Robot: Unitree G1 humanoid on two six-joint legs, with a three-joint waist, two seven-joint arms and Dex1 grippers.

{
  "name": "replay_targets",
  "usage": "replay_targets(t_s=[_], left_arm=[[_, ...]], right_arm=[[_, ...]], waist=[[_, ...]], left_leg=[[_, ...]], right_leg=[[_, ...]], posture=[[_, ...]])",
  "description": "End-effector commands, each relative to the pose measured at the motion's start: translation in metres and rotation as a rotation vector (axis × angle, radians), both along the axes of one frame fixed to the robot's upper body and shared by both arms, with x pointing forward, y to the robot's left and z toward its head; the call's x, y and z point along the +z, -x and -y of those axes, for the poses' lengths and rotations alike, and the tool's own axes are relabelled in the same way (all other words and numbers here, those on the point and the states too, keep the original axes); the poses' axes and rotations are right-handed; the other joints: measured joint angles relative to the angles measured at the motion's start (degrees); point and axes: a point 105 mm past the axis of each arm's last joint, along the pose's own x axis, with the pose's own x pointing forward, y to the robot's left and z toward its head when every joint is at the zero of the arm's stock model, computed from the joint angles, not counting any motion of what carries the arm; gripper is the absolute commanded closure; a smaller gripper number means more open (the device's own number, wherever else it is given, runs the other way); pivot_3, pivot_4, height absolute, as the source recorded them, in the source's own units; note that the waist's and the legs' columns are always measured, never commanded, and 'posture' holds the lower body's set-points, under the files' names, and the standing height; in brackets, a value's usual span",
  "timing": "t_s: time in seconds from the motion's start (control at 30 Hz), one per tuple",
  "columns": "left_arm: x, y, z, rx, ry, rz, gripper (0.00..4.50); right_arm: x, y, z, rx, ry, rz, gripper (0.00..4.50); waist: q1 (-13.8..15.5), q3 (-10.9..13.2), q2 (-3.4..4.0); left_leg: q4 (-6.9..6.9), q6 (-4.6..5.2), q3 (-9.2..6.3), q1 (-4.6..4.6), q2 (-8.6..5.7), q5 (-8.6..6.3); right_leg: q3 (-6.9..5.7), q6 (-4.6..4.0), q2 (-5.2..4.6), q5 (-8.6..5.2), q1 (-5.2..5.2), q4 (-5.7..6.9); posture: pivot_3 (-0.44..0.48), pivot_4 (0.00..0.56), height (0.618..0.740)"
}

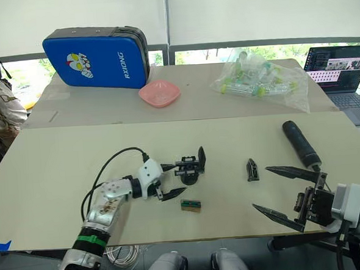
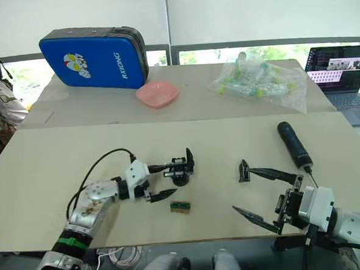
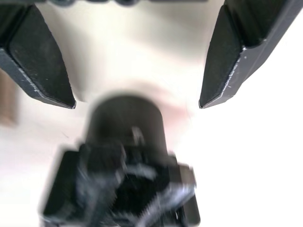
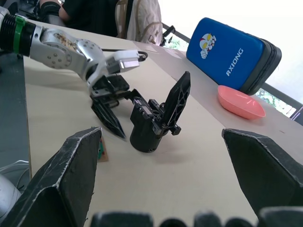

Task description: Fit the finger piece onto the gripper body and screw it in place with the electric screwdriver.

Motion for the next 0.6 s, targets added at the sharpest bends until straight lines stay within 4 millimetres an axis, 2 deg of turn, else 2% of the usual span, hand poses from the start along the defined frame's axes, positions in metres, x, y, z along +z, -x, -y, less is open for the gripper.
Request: replay_targets(t_s=[0.03, 0.2, 0.33, 0.6], left_arm=[[0.015, -0.006, -0.014, -0.007, 0.041, -0.013, 0.05], [0.015, -0.011, -0.012, -0.129, 0.026, -0.077, 0.05], [0.015, -0.021, 0.006, -0.252, -0.041, -0.014, 0.05], [0.015, -0.036, 0.032, -0.345, -0.058, 0.003, 0.05]], right_arm=[[0.009, 0.004, 0.002, 0.002, 0.016, 0.036, 0.0], [0.008, 0.004, 0.0, 0.003, 0.013, 0.029, 0.0], [0.008, 0.003, -0.002, 0.012, 0.012, 0.025, 0.0], [0.011, 0.004, 0.0, 0.005, 0.024, 0.03, 0.0]], waist=[[0.1, 0.0, 0.0], [0.7, 0.0, 0.0], [0.7, 0.0, -0.01], [0.1, 0.0, -0.04]], left_leg=[[0.0, 0.01, 0.0, 0.0, -0.01, -0.01], [0.02, 0.03, 0.0, -0.05, -0.04, -0.01], [0.02, 0.03, 0.0, -0.06, -0.05, -0.02], [0.03, 0.1, 0.0, -0.23, -0.05, -0.05]], right_leg=[[0.0, 0.0, 0.0, 0.0, 0.0, -0.01], [-0.06, 0.0, -0.03, 0.01, 0.0, -0.04], [-0.06, 0.01, -0.04, 0.01, 0.01, -0.08], [-0.08, 0.02, -0.06, 0.04, -0.04, -0.14]], posture=[[0.0, 0.15, 0.74], [0.0, 0.15, 0.74], [0.0, 0.15, 0.74], [0.0, 0.15, 0.74]])
